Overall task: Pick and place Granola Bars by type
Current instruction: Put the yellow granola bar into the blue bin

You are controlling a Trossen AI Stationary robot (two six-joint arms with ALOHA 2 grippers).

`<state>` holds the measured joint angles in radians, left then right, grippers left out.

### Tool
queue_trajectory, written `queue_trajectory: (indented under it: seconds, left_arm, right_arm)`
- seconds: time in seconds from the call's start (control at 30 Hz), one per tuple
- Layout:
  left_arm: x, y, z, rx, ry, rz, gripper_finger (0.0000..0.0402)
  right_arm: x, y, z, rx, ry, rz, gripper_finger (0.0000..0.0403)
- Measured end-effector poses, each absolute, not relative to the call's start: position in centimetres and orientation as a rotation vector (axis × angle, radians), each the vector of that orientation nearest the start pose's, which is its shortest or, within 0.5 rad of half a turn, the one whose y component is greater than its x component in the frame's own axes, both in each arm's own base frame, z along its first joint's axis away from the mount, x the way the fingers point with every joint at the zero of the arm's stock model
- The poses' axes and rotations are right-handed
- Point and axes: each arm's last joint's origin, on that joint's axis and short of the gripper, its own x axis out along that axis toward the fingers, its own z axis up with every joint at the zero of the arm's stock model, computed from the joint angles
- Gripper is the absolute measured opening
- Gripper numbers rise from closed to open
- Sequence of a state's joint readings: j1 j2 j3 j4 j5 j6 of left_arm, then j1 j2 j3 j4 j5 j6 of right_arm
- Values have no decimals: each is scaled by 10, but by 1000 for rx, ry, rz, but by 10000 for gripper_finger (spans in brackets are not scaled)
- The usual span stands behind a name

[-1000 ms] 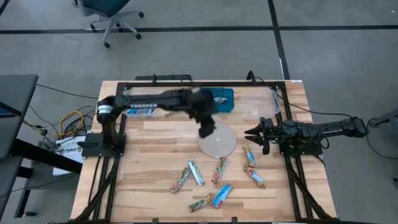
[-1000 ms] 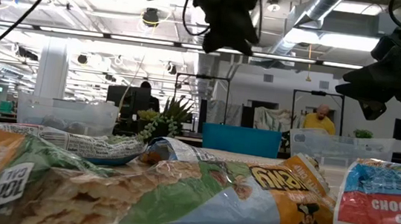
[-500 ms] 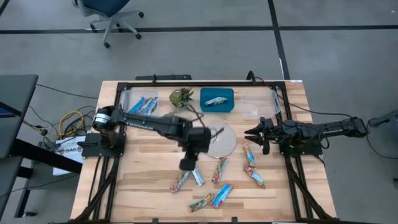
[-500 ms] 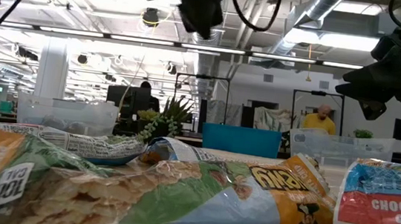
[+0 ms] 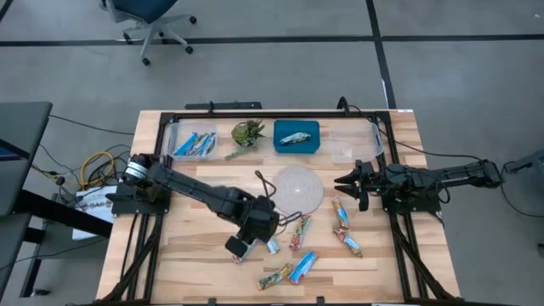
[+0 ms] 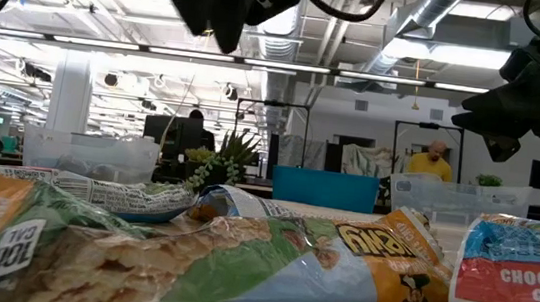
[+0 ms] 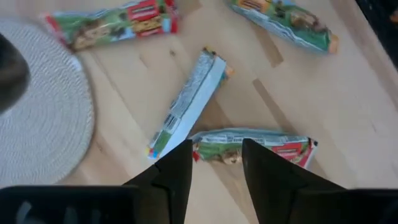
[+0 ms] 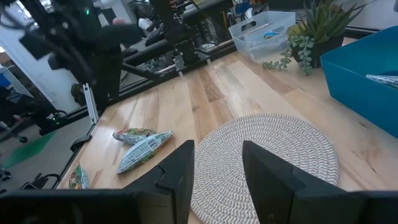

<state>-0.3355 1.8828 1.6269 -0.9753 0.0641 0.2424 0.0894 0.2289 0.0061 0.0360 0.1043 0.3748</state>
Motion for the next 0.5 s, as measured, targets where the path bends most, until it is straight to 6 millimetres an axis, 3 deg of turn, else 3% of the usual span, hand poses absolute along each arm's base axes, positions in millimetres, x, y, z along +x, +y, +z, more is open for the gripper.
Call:
queue_trajectory:
  seconds: [0.5]
  left_arm:
    - [355, -152, 207, 723, 1022, -624, 188]
  right_arm:
    - [110, 7, 150, 355, 181, -49, 127]
